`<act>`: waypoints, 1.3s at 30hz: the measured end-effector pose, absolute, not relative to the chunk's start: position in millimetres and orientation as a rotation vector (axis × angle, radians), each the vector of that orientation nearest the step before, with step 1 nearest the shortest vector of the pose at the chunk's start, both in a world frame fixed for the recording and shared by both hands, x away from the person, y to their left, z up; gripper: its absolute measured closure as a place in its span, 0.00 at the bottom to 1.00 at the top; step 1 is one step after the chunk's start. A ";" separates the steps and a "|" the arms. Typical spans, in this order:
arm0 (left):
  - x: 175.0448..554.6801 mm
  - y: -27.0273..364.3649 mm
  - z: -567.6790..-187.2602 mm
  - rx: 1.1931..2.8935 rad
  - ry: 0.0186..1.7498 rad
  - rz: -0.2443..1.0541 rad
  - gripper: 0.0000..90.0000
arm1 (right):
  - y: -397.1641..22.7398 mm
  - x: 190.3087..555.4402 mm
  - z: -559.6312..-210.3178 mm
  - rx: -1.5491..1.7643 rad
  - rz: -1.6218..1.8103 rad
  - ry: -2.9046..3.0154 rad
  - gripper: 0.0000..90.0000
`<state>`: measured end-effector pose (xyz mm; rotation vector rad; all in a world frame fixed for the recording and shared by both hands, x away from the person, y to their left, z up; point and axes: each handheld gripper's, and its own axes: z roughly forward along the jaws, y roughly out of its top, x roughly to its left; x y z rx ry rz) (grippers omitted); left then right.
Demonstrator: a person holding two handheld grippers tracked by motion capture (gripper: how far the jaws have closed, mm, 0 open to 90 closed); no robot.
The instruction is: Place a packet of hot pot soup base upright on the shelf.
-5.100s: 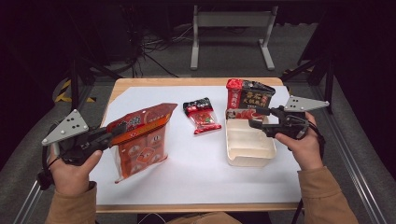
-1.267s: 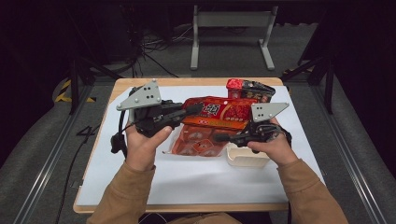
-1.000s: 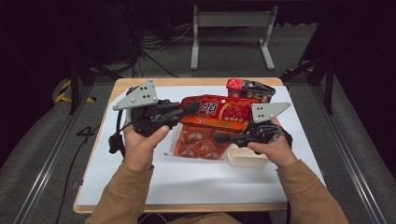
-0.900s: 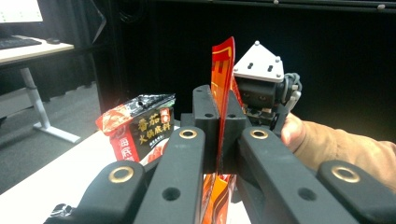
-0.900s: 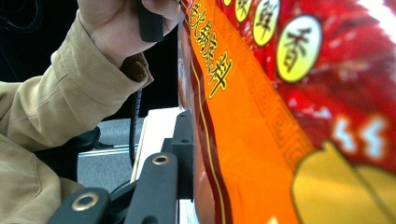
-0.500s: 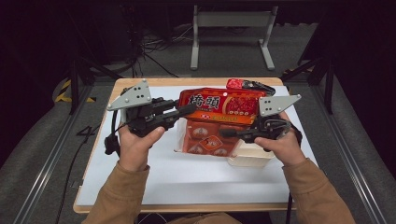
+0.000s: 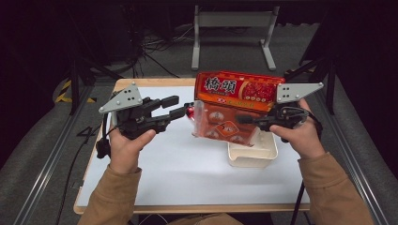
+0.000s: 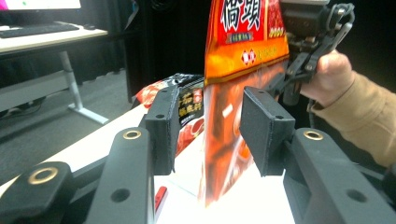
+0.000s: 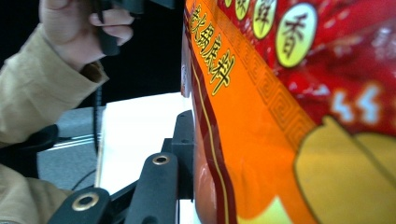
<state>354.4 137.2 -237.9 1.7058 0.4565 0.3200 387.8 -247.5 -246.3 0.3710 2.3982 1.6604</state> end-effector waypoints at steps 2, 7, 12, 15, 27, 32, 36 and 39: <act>355.1 140.0 -239.2 1.709 0.463 0.328 0.63 | -252.1 390.0 -244.1 0.390 1.637 2.389 0.78; 358.0 147.2 -246.9 1.704 0.508 0.352 0.59 | -260.0 392.0 -240.7 0.415 1.582 2.367 0.78; 357.7 150.8 -253.1 1.715 0.547 0.388 0.52 | -268.3 394.4 -241.6 0.453 1.549 2.341 0.78; 356.8 154.8 -256.2 1.723 0.563 0.404 0.52 | -273.4 396.3 -243.0 0.486 1.534 2.330 0.78; 356.2 182.0 -277.6 1.732 0.650 0.453 0.51 | -291.8 405.7 -248.8 0.623 1.500 2.263 0.78; 359.3 191.7 -285.9 1.732 0.693 0.459 0.50 | -296.2 408.1 -249.4 0.656 1.493 2.242 0.78; 361.0 196.8 -288.9 1.729 0.708 0.464 0.50 | -297.8 409.3 -251.1 0.675 1.484 2.233 0.78; 362.1 200.6 -291.6 1.732 0.717 0.474 0.49 | -299.0 410.4 -253.2 0.696 1.483 2.225 0.78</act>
